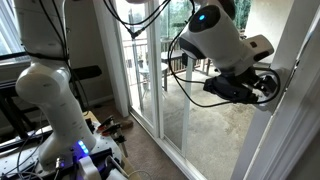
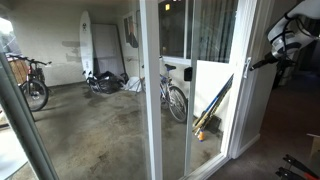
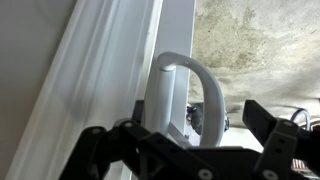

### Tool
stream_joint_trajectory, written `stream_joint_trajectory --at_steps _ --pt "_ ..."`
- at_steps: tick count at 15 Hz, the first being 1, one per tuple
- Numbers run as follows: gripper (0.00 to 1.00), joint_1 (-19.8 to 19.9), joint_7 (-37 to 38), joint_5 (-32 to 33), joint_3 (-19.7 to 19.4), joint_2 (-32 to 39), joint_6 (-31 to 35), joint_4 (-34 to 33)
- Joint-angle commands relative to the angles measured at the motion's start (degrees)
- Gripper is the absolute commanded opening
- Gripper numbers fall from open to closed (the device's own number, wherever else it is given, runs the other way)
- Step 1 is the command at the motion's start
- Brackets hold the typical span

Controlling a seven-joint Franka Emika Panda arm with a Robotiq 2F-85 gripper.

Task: Open the door

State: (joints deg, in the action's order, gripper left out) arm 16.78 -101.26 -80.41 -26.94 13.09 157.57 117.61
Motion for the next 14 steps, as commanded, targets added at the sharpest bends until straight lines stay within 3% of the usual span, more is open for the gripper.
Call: stream_joint_trajectory --at_steps 1,6,7,14 --pt "1.0 2.0 -10.2 -6.6 0.6 0.8 -4.8 -1.0" --pt "1.0 3.3 -16.2 -12.0 0.4 2.9 -10.8 -2.0" --pt "1.0 5.2 -16.5 -12.0 2.4 3.3 -11.4 -2.4" --pt "1.0 6.5 -18.1 -14.1 4.3 5.6 -14.3 -4.9"
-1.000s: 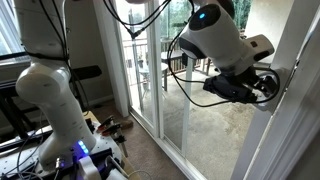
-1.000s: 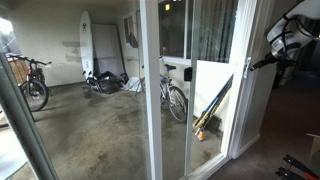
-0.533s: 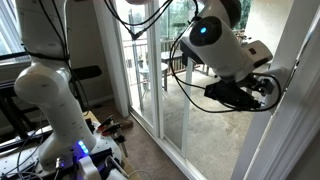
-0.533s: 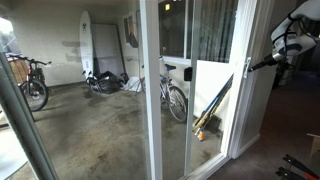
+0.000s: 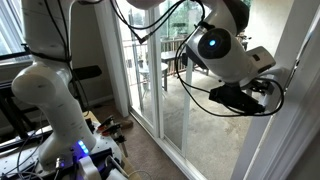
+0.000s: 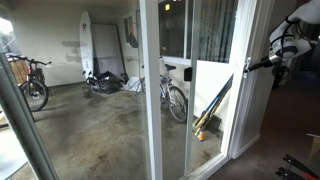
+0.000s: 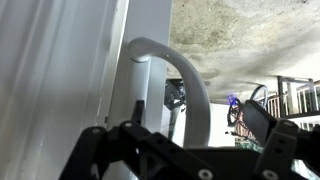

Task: Open the door

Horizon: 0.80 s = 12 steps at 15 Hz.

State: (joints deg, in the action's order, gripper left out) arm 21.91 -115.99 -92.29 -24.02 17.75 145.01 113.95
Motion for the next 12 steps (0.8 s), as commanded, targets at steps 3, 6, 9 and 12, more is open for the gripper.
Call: stream_joint_trajectory --at_steps 3,6,9,12 --pt "1.0 0.7 -3.8 -1.9 2.4 0.6 -1.8 -0.8" --pt "1.0 0.2 -6.5 -3.1 3.6 0.1 -1.2 0.0" --pt "1.0 -0.3 -11.2 -6.3 4.2 -0.6 -0.6 1.3" --pt "1.0 -1.0 -15.8 -10.0 4.2 -1.1 -0.3 2.7"
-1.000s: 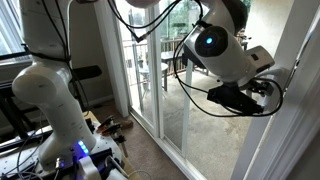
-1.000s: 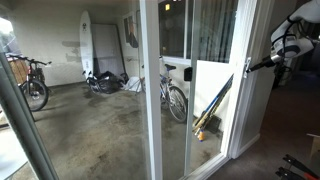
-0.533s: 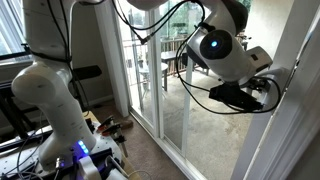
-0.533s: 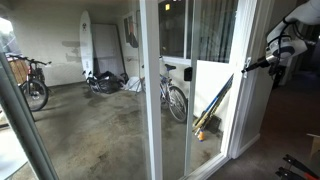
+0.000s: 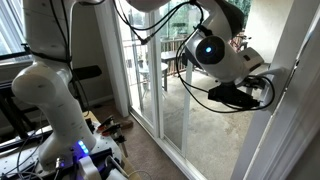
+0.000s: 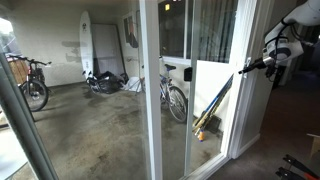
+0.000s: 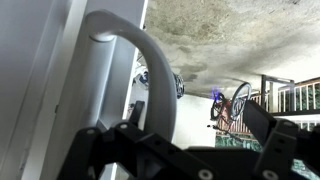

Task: Open the door

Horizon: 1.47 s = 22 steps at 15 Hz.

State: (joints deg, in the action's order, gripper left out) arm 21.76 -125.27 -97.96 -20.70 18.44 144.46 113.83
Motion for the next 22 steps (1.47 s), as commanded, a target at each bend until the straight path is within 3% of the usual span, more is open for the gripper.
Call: stream_joint_trajectory --at_steps 1,13,14,22 --pt "1.0 -1.3 -8.7 -6.3 1.0 -2.3 0.7 3.7" --pt "1.0 -5.9 -28.8 -21.1 1.0 -6.7 0.7 13.3" --pt "1.0 -9.2 -23.9 -17.4 -2.5 -6.6 0.8 11.4" --pt "1.0 -21.9 -23.9 -16.8 -12.3 -8.3 2.3 13.3"
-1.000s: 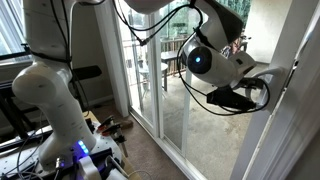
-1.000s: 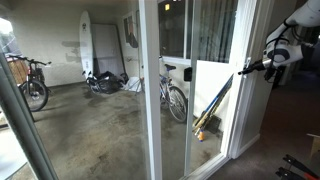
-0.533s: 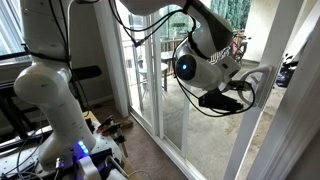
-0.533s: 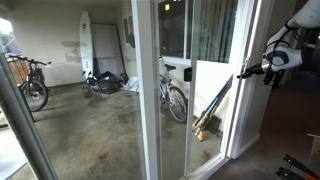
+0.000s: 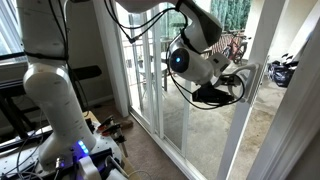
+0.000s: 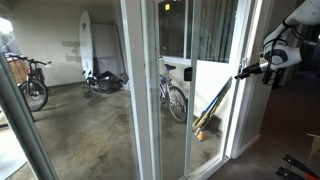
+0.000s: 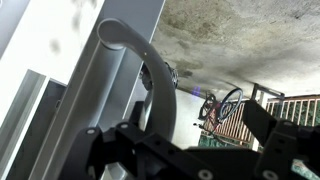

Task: Open the door

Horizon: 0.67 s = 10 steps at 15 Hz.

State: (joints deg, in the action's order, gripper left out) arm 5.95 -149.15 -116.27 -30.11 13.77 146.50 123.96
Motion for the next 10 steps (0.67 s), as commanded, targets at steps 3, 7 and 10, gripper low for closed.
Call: stream_joint_trajectory --at_steps 3,7,10 --pt "1.0 -11.1 0.0 2.2 -6.8 -3.7 1.1 3.9" --pt "1.0 -8.9 0.0 0.3 -7.1 -0.6 0.9 1.1" --pt "1.0 -9.2 0.0 0.4 -7.2 -0.7 0.9 1.3"
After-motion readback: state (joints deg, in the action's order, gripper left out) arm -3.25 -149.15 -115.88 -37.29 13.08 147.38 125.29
